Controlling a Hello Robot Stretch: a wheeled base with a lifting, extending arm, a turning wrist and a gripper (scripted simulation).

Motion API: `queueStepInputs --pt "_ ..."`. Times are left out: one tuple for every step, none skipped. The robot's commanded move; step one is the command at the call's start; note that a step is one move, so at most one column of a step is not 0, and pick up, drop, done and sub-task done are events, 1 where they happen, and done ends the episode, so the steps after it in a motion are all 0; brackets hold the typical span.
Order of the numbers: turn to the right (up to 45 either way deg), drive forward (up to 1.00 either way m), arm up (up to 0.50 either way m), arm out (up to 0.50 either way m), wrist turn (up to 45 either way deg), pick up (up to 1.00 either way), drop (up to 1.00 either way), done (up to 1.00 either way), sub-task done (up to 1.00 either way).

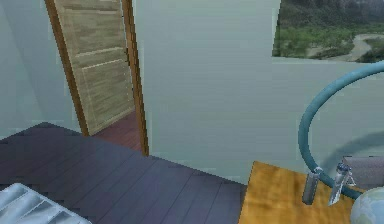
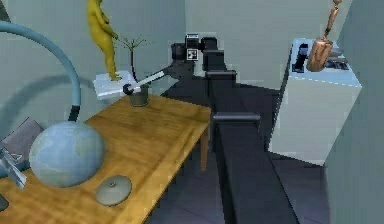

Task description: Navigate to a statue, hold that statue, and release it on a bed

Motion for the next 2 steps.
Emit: queueStepInputs --pt "0.0 0.0 0.0 0.0 -45.0 0.0 0.0 0.0 0.0" --pt "0.0 0.0 0.0 0.0 -30.0 0.0 0.0 0.0 0.0"
